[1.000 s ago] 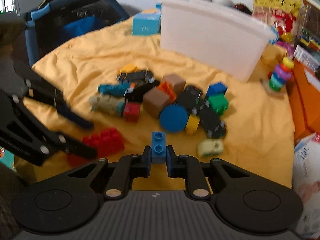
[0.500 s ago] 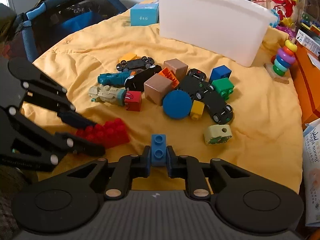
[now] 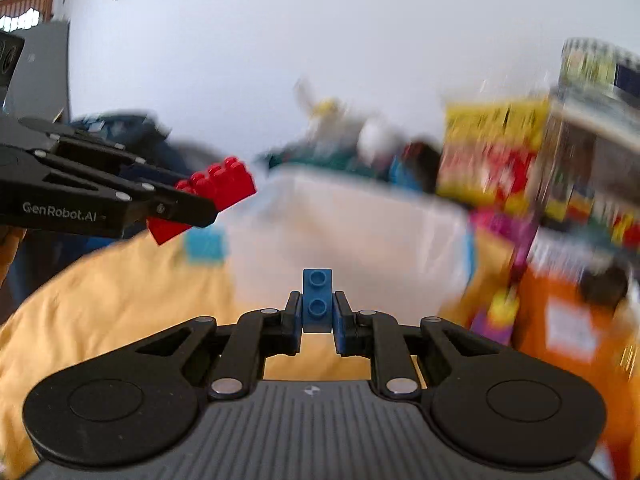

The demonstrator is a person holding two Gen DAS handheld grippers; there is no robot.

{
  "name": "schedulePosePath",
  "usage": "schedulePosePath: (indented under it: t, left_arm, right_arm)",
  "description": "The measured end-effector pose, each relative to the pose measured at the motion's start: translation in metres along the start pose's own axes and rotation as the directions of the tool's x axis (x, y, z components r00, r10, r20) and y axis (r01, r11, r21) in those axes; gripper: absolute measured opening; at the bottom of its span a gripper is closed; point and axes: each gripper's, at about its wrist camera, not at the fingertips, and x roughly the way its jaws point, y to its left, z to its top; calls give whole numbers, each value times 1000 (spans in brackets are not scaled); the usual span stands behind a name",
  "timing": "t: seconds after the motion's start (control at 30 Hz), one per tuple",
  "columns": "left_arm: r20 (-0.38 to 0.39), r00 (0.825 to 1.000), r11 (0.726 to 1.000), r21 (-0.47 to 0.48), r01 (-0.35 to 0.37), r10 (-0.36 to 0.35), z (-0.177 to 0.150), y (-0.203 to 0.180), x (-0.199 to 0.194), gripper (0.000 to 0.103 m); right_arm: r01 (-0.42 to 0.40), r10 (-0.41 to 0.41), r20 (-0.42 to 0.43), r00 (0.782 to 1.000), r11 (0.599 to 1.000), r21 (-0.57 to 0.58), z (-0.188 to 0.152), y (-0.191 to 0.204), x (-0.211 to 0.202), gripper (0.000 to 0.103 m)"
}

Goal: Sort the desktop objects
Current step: 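Carry the red and blue blocks over the white bin and open both tools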

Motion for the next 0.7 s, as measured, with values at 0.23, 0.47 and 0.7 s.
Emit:
schedulePosePath:
  t: [0.23, 0.47, 0.7]
  left_arm:
    - [3, 998, 997, -20, -70, 70, 43, 18, 67, 27]
    - [-87, 995, 999, 3, -50, 51, 21, 7, 98, 45]
    - [-33, 999, 999, -38, -2, 1, -13, 2, 27, 61]
  right_arm:
    - [105, -109, 44, 993, 990, 93, 59, -36, 56, 18]
    - [165, -152, -96, 984, 975, 147, 34, -42, 104, 29]
    - [105, -100, -43, 994, 983, 149, 0, -29, 50, 30]
